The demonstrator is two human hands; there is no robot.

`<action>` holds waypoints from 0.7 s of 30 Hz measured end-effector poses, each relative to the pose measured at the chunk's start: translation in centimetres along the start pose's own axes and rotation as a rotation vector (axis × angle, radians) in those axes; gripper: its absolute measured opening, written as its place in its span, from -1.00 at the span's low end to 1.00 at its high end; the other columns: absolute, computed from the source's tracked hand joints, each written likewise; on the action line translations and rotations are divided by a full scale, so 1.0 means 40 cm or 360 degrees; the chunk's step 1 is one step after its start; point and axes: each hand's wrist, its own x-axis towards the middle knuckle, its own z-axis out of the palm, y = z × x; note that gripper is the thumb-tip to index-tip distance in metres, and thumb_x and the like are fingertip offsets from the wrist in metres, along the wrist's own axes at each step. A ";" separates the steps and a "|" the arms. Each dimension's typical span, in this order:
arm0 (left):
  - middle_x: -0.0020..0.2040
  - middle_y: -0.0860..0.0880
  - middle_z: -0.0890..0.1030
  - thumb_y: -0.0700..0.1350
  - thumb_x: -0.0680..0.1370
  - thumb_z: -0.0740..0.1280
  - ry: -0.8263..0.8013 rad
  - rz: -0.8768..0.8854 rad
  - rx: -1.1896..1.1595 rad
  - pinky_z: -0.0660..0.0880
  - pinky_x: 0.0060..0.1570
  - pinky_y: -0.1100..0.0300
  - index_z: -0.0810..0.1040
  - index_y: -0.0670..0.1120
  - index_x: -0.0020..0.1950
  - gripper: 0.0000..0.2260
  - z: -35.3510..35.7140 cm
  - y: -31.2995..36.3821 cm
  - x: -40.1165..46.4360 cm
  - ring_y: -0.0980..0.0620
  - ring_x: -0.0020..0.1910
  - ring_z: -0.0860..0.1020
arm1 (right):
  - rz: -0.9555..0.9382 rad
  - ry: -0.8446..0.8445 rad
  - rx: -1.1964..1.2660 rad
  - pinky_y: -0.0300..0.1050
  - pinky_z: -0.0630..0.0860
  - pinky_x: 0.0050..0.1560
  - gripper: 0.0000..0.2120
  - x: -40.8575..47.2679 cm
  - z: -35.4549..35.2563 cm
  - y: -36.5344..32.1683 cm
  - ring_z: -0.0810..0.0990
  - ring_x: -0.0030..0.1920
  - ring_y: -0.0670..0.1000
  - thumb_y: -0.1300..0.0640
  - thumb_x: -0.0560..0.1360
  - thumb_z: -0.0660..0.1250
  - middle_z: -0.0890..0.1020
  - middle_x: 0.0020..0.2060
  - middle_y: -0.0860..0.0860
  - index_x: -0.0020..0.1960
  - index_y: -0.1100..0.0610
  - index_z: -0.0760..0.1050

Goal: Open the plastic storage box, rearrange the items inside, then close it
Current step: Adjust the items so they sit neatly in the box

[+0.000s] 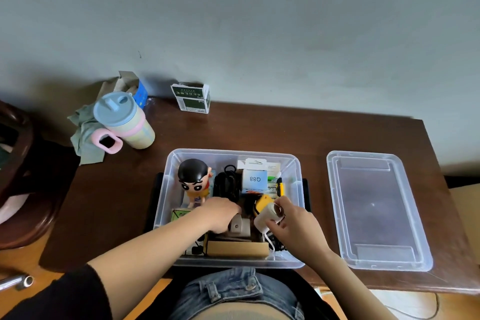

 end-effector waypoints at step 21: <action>0.01 -0.11 0.56 -0.04 0.52 0.33 -0.0030 -0.0128 -0.0537 0.42 -0.19 0.10 0.49 -0.18 0.17 -0.70 -0.040 -0.007 -0.023 -0.06 -0.09 0.52 | -0.0020 -0.0059 0.0000 -0.08 0.48 -0.29 -0.74 0.034 0.009 -0.010 0.58 -0.24 0.01 -0.04 0.55 0.20 0.58 -0.20 -0.06 0.18 0.04 0.35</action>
